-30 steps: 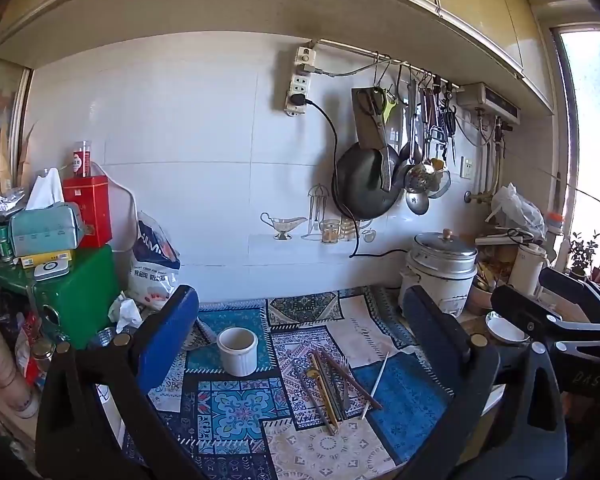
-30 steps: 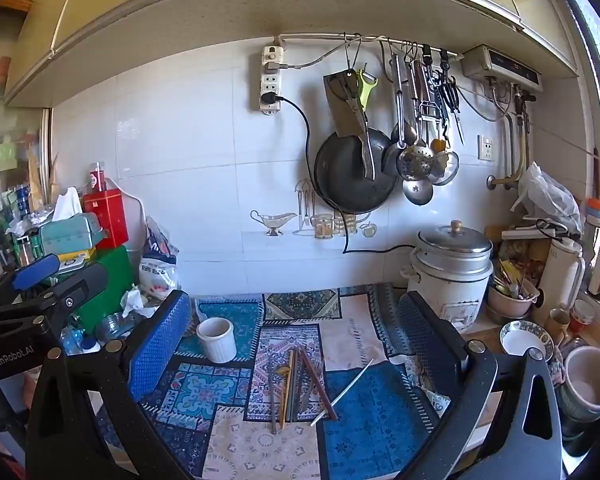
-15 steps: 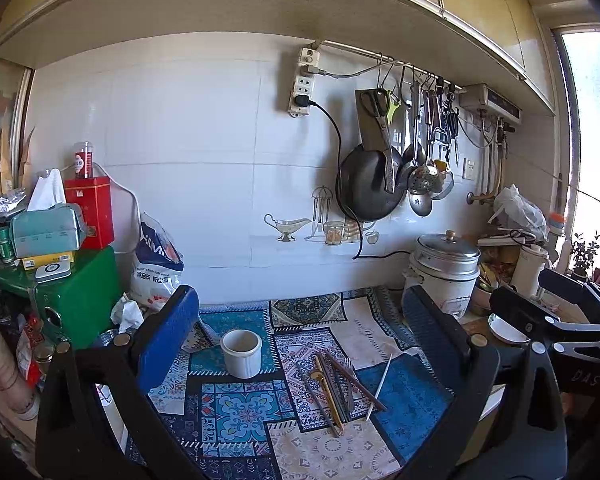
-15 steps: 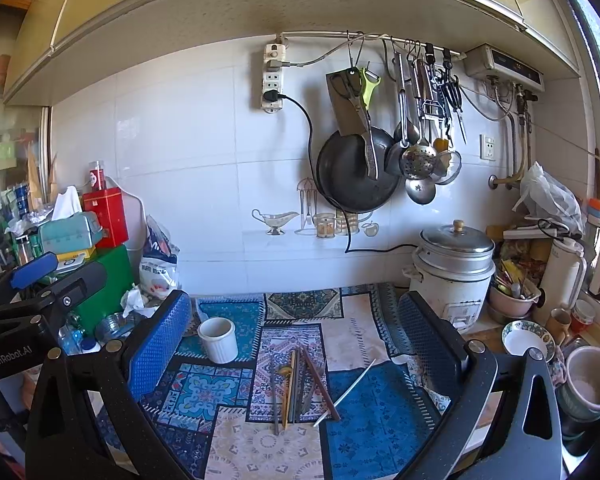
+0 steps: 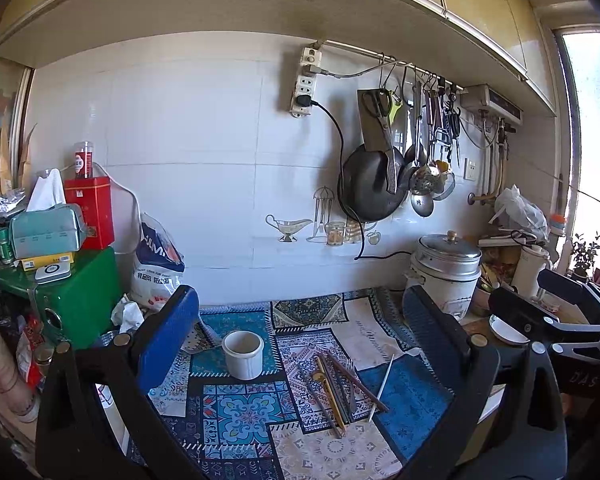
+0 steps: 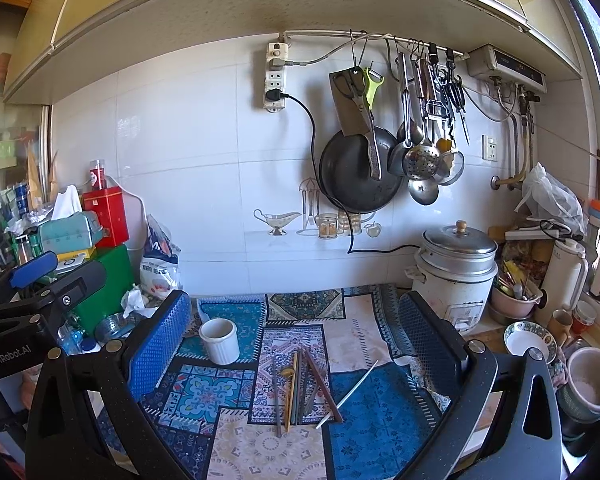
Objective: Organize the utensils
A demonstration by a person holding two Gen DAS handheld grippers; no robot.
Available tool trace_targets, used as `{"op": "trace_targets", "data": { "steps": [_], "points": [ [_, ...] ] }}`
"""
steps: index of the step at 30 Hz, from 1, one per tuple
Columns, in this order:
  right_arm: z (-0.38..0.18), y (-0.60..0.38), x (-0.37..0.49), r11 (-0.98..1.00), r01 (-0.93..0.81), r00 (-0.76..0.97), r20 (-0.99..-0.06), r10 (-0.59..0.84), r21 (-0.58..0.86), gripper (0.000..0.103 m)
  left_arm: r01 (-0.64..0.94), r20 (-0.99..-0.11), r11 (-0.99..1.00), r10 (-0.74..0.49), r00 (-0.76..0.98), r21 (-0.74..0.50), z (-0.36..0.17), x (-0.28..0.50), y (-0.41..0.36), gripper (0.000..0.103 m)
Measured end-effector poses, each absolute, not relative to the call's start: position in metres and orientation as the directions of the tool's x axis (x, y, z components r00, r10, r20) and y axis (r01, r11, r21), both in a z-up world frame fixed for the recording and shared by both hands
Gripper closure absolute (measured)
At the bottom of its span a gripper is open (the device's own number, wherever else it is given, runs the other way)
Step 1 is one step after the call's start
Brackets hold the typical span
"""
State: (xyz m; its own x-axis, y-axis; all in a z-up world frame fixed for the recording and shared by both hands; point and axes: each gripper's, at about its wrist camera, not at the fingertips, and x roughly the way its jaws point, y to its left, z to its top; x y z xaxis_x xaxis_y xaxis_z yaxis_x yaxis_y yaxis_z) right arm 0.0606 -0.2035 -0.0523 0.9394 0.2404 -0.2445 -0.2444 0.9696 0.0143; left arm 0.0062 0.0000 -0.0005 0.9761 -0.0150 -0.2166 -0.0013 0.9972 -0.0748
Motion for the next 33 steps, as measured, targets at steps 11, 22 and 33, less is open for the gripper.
{"op": "trace_targets", "data": {
  "steps": [11, 22, 33],
  "points": [
    [-0.052, -0.203, 0.061, 0.97, -0.244, 0.939, -0.245, 0.24, 0.014, 0.0, -0.001, -0.217, 0.997, -0.015, 0.976, -0.076, 0.0, 0.008, 0.002, 0.0],
    [-0.053, -0.2, 0.062, 0.969, -0.245, 0.939, -0.247, 0.241, 0.014, 0.0, -0.003, -0.219, 0.997, -0.013, 0.976, -0.072, -0.002, 0.011, 0.003, 0.0],
    [-0.055, -0.197, 0.067, 0.969, -0.246, 0.936, -0.258, 0.241, 0.015, 0.0, -0.006, -0.227, 0.997, -0.011, 0.974, -0.073, -0.009, 0.016, 0.002, 0.0]
  ]
}}
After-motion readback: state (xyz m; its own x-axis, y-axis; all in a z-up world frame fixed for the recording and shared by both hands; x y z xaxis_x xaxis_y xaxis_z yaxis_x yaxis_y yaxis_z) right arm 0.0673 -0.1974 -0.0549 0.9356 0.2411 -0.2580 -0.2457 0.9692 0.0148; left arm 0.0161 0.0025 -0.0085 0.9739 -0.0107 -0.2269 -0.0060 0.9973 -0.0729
